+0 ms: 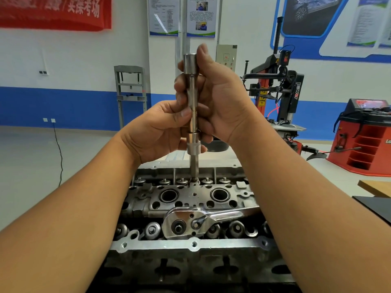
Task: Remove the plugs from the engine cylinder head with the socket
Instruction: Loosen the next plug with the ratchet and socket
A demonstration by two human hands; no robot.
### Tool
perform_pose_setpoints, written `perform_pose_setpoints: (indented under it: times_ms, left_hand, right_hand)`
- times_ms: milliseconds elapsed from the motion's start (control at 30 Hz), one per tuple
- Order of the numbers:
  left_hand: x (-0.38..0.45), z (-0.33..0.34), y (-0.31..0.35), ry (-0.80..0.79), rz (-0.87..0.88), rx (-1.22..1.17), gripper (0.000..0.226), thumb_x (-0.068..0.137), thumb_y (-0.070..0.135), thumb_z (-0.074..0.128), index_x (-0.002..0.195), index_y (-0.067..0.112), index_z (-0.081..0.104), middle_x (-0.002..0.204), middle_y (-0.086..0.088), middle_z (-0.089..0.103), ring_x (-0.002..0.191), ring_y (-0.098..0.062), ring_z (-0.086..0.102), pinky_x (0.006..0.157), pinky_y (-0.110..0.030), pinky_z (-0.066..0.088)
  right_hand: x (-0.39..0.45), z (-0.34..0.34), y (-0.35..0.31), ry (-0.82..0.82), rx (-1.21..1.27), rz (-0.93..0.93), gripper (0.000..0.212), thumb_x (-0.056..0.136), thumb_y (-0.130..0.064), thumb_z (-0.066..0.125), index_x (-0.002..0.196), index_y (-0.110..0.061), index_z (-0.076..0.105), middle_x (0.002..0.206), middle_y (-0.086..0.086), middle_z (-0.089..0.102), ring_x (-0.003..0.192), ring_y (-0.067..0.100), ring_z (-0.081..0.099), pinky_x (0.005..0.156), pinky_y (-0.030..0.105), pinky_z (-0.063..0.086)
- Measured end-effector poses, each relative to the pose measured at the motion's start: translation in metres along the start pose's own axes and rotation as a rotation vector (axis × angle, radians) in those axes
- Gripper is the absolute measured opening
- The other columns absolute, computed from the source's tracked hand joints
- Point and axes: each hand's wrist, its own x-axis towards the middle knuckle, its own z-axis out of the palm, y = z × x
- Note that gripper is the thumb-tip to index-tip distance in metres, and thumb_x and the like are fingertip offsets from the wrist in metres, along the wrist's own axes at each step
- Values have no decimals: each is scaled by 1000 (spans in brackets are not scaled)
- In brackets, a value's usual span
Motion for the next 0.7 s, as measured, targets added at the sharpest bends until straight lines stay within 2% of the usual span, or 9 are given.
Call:
perform_pose_setpoints:
  times_ms: [133, 233, 300, 400, 467, 567, 700]
  left_hand:
    - [3, 2, -1, 51, 19, 66, 42, 74, 39, 92, 103, 12, 77, 92, -10, 78, 87, -26, 77, 78, -42, 63]
    - [5, 1, -2, 146, 48, 122, 54, 65, 40, 96, 103, 9, 72, 88, -7, 78, 83, -21, 77, 75, -34, 62]
    - [4, 1, -2, 148, 44, 111, 50, 70, 41, 93, 103, 10, 74, 90, -9, 77, 85, -23, 76, 76, -36, 62]
    - [1, 0, 0, 50, -2, 30, 43, 84, 41, 83, 111, 9, 74, 99, -15, 76, 93, -32, 76, 80, -47, 62]
    - [2, -1, -1, 34, -5, 23, 41, 86, 39, 82, 111, 8, 74, 99, -16, 77, 93, -32, 76, 83, -49, 62]
    - [4, -1, -3, 72, 13, 68, 39, 79, 41, 88, 102, 12, 77, 92, -11, 78, 87, -28, 76, 82, -45, 62]
    - [6, 0, -3, 143, 60, 103, 42, 69, 40, 94, 97, 15, 76, 86, -2, 75, 81, -17, 75, 77, -36, 60]
  right_hand:
    - [1, -2, 0, 66, -125, -34, 42, 100, -47, 58, 106, -5, 57, 73, 6, 68, 61, 22, 59, 60, 34, 50]
    - [3, -2, 2, 72, -152, -73, 37, 104, -41, 56, 104, -4, 56, 73, 6, 69, 62, 22, 59, 61, 34, 51]
    - [3, -2, 2, 62, -109, -58, 39, 107, -40, 51, 102, -2, 59, 71, 6, 67, 62, 23, 58, 62, 35, 51]
    - [4, -1, 2, 18, -16, -23, 42, 110, -39, 45, 101, -2, 62, 71, 8, 63, 62, 24, 56, 57, 32, 52]
    - [5, -2, 2, 11, 2, -6, 44, 111, -40, 42, 100, -3, 64, 71, 8, 62, 61, 24, 55, 56, 32, 51]
    - [4, -3, 3, 44, -51, -12, 46, 107, -45, 48, 98, -4, 66, 72, 8, 66, 61, 22, 57, 62, 36, 50]
    - [4, -3, 2, 72, -170, -85, 32, 101, -40, 59, 92, -10, 56, 74, 7, 70, 64, 22, 60, 63, 34, 52]
